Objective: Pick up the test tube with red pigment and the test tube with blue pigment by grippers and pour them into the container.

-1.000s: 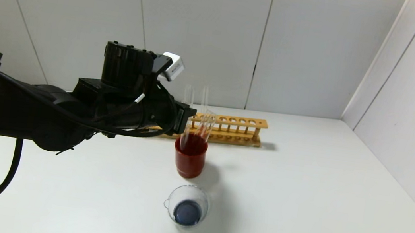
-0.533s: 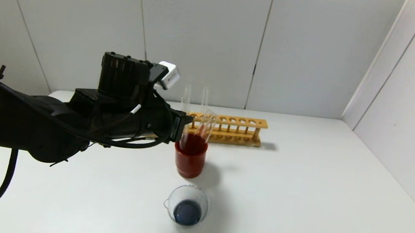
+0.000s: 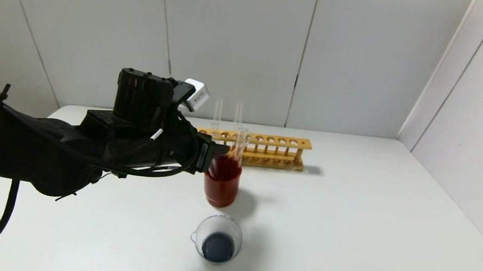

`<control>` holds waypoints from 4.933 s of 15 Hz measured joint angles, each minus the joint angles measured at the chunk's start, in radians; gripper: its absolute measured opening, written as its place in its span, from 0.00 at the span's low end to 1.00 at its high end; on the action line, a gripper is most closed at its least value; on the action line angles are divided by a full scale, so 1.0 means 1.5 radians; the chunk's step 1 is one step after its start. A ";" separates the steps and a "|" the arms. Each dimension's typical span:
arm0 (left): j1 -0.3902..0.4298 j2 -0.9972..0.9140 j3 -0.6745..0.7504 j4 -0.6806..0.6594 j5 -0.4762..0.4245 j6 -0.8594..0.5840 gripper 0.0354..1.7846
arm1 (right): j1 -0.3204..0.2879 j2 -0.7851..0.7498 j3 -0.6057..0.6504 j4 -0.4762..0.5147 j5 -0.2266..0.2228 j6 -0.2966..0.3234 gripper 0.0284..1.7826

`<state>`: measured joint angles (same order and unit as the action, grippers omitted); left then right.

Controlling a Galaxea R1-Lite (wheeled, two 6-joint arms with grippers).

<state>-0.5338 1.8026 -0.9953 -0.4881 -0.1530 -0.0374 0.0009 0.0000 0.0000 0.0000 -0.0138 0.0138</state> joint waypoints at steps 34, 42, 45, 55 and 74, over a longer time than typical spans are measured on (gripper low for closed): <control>0.378 -0.888 0.431 0.149 0.100 0.008 0.98 | 0.000 0.000 0.000 0.000 0.000 0.000 0.95; 0.350 -1.063 0.562 0.175 0.044 0.019 0.98 | 0.000 0.000 0.000 0.000 0.000 0.000 0.95; 0.350 -1.124 0.613 0.170 0.014 0.012 0.98 | 0.000 0.000 0.000 0.000 0.000 0.000 0.95; 0.352 -1.202 0.663 0.143 0.080 0.101 0.98 | 0.000 0.000 0.000 0.000 0.000 0.000 0.95; 0.352 -1.203 0.663 0.323 0.119 -0.020 0.98 | 0.000 0.000 0.000 0.000 0.000 0.000 0.95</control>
<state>-0.0062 -0.0017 -0.0004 -0.0036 0.0260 -0.0672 0.0013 0.0000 0.0000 0.0000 -0.0134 0.0134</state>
